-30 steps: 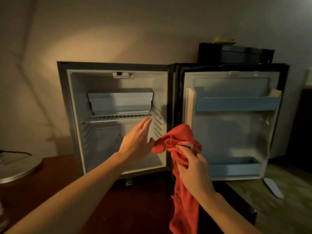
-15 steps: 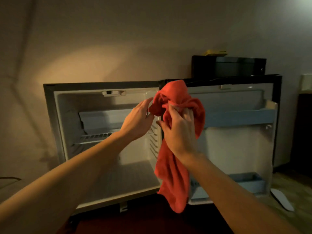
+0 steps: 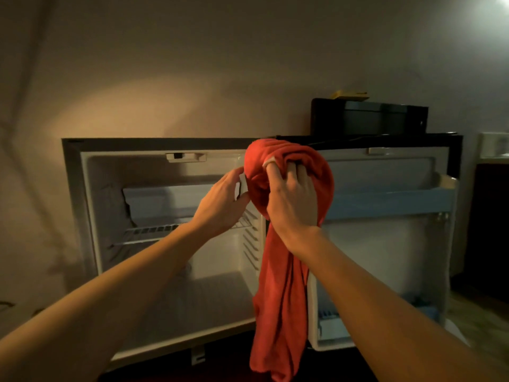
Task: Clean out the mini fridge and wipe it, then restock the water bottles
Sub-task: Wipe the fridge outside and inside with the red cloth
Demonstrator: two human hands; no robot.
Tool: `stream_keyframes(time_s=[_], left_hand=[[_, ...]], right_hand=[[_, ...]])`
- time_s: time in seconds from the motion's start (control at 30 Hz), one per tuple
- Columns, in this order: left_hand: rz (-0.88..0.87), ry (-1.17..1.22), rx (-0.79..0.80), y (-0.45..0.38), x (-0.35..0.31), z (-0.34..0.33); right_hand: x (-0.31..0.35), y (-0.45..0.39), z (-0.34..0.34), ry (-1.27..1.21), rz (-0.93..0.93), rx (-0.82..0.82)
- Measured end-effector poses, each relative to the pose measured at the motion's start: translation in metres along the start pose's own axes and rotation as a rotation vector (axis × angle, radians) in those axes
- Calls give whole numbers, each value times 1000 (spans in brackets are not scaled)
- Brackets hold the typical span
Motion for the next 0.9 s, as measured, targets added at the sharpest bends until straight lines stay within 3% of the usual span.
stream_keyframes(time_s=[0.23, 0.37, 0.57, 0.9], left_hand=[[55, -9, 32, 14, 13, -10], [83, -35, 32, 16, 20, -11], [104, -35, 9, 17, 23, -5], [102, -28, 38, 32, 22, -18]], right_hand=[[-3, 29, -9, 114, 96, 118], [-7, 8, -2, 22, 106, 73], [1, -23, -6, -66, 120, 137], [2, 70, -31, -67, 120, 195]])
Point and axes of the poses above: each hand's wrist, its own y-axis away from the middle knuckle, its own z-axis out of the back of the hand, x = y × z, the point moved 6 cm from there along -y, towards the middle knuckle, and after that the axes turned 13 degrees about x, right-handed, at the moved point
